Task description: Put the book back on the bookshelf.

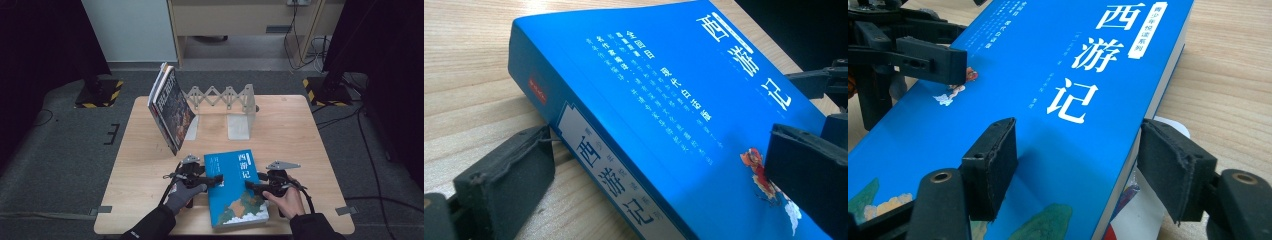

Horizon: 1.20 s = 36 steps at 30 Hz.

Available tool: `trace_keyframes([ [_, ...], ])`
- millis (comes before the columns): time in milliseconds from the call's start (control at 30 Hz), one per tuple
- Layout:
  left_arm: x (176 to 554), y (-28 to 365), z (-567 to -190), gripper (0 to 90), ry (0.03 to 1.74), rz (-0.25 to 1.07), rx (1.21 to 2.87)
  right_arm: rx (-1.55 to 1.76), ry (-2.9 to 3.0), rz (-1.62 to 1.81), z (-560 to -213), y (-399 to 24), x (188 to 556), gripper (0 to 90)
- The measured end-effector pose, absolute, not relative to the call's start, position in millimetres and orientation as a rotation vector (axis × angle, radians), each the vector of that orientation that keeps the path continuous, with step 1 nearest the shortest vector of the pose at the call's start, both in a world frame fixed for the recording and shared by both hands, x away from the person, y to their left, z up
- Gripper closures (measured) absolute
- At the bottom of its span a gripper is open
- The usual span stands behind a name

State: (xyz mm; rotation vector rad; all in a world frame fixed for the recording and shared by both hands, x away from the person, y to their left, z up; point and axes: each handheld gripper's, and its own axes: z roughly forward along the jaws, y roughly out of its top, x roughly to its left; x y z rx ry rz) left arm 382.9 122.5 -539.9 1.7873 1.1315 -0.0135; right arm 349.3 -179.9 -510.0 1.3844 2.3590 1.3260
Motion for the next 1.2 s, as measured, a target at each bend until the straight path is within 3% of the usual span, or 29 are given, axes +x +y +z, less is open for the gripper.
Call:
trace_keyframes([
  [300,388,124,-540,0.3,1.145,-0.044,1.758,1.423,2.355,1.324,-511,-180,350,32.0],
  [533,388,126,-539,10.0,1.195,-0.081,1.721,1.45,2.355,1.337,-512,-181,352,31.0],
  [600,386,125,-540,18.5,1.215,-0.169,1.69,1.45,2.354,1.338,-512,-181,352,31.0],
  [1033,390,127,-533,24.7,1.224,-0.237,1.716,1.448,2.359,1.353,-513,-183,353,30.7],
  [1200,391,127,-520,33.9,1.158,-0.247,1.712,1.453,2.373,1.364,-513,-186,354,30.8],
])
